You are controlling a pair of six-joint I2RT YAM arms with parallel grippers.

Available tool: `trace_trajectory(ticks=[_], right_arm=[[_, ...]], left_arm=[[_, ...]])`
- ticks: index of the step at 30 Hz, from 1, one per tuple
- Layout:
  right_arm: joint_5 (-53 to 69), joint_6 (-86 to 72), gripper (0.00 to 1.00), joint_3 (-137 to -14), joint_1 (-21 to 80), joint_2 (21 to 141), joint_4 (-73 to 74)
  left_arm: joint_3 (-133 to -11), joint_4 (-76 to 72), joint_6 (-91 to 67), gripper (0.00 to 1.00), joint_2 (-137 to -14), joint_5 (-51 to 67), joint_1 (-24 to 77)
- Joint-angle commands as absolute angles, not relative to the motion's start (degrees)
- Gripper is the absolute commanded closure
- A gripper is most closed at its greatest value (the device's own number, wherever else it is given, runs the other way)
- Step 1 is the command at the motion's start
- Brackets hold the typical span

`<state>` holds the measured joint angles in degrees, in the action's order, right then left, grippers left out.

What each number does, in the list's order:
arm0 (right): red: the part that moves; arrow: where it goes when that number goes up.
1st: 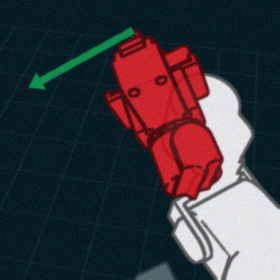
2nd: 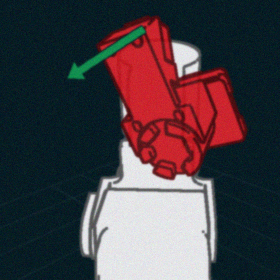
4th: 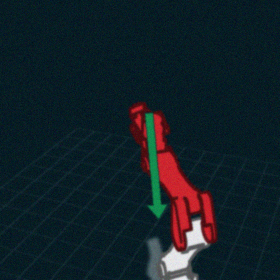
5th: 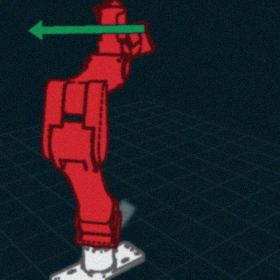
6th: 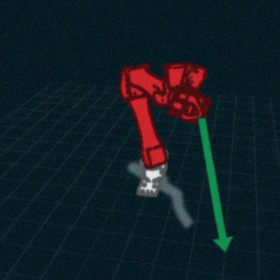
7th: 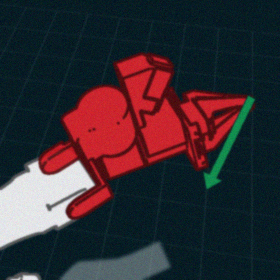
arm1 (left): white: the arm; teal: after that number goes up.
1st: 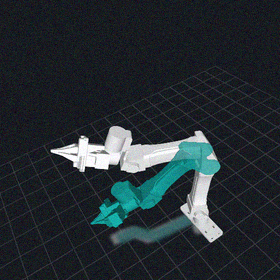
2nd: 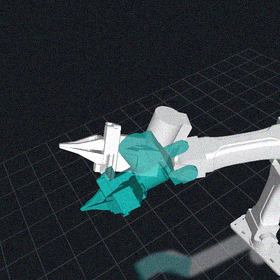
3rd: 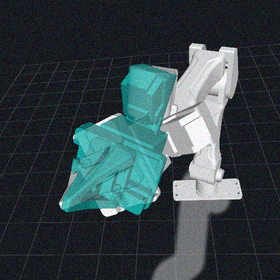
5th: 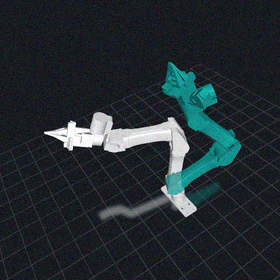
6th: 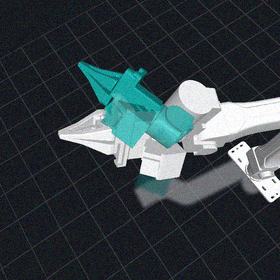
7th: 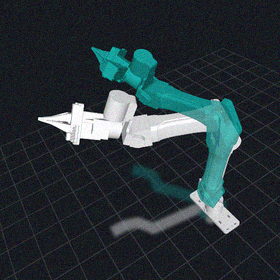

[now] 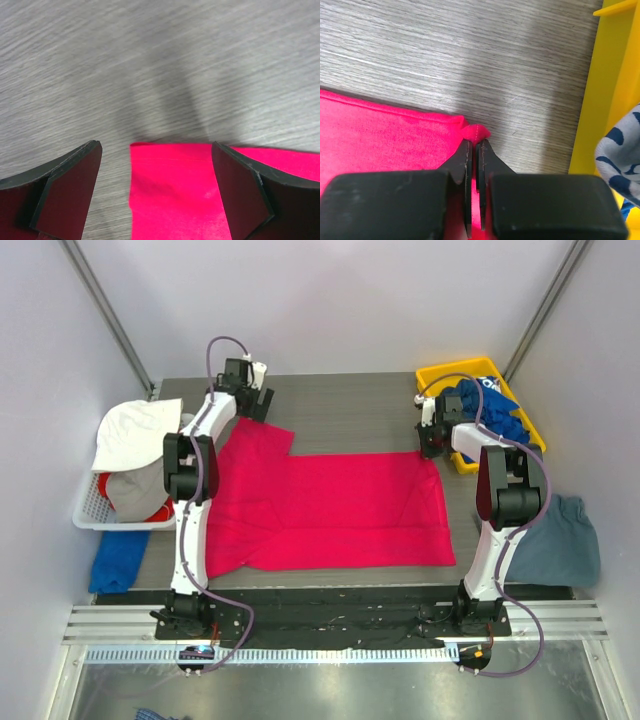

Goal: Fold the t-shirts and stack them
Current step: Fold the tshirt

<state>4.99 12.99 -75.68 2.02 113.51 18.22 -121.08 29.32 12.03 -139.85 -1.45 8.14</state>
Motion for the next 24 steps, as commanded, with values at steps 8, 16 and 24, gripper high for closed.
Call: trace_trajectory(ticks=[8,16,24], right_arm=[[4.83,13.89,0.99,-73.48,1.67,114.52,19.16],[5.36,13.97,0.99,-73.21,1.58,114.52,19.16],[5.89,13.71,0.99,-72.95,1.67,114.08,19.16]], left_arm=[[-125.43,32.17,8.26,0.07,-140.98,-0.18,6.50],[-123.05,31.29,8.61,0.09,-141.24,1.32,5.63],[-124.89,32.69,8.88,0.13,-143.52,2.81,5.27]])
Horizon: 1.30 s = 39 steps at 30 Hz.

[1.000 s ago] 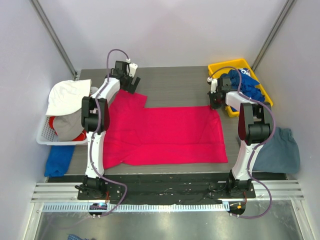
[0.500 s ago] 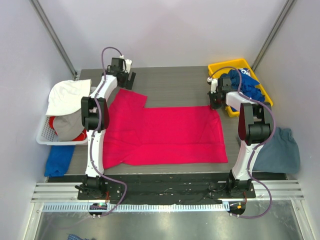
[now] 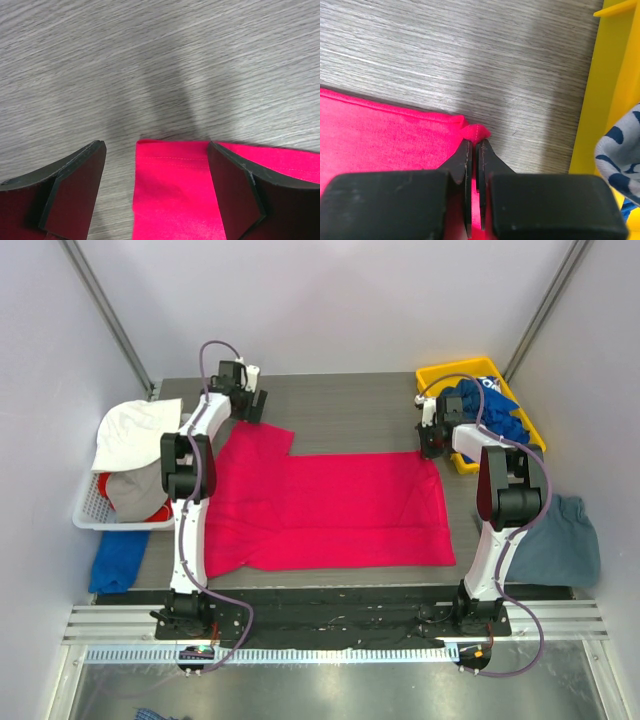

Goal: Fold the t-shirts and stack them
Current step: Fold the tshirt

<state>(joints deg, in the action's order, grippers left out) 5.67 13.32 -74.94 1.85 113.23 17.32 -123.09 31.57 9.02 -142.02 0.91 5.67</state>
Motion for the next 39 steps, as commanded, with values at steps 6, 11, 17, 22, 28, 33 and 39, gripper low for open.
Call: trace_trajectory(ticks=[6,11,17,22,28,33,39], right_arm=[[5.98,13.89,0.99,-72.77,1.67,113.56,19.07],[5.89,14.06,0.99,-72.77,1.67,113.55,19.25],[6.06,13.98,0.99,-73.21,1.67,113.55,19.51],[6.15,13.89,0.99,-73.47,1.67,113.20,19.78],[6.24,13.89,0.99,-73.48,1.58,112.41,20.39],[6.33,13.89,0.99,-73.48,1.67,112.41,20.57],[5.98,14.15,0.99,-73.21,1.67,112.59,20.65]], left_arm=[[-128.49,35.68,8.88,0.18,-147.04,4.92,5.19],[-129.64,38.14,8.96,0.26,-148.45,6.85,5.10],[-129.73,40.08,8.88,0.34,-148.97,9.31,5.01],[-130.25,42.45,8.70,0.43,-149.59,11.68,4.83],[-132.36,45.53,8.09,0.60,-150.91,13.62,4.75],[-131.57,45.35,8.26,0.80,-150.29,13.28,4.66],[-130.08,44.91,9.05,1.00,-148.80,12.31,4.75]])
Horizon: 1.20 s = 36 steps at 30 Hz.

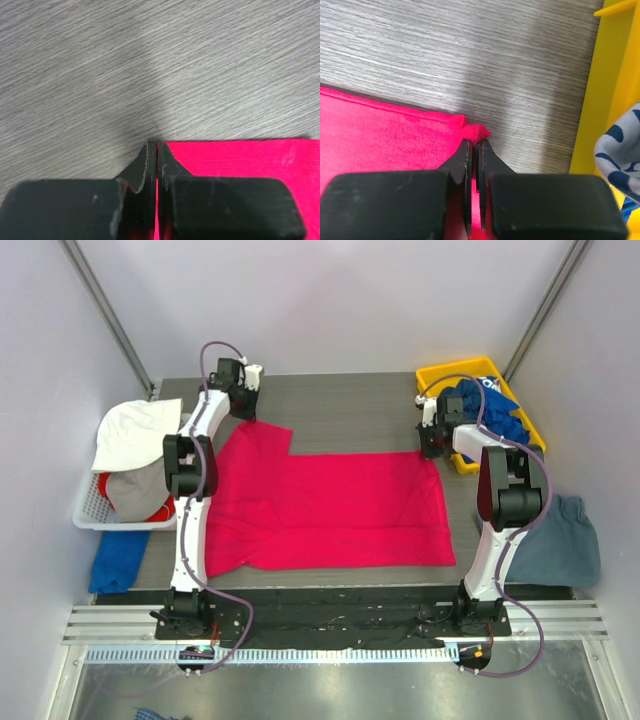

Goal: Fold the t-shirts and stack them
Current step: Fold the tshirt

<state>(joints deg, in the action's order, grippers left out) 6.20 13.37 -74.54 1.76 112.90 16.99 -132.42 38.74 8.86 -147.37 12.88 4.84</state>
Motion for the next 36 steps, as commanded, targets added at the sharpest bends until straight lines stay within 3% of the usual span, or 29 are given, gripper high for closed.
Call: trace_trajectory(ticks=[1,36], right_arm=[[5.89,14.15,0.99,-73.13,1.67,112.59,20.65],[6.77,14.33,0.99,-68.82,1.76,94.22,25.93]], left_arm=[[-129.82,44.91,9.14,1.00,-148.45,12.22,4.75],[-109.61,42.80,11.69,1.00,-115.85,11.16,5.89]])
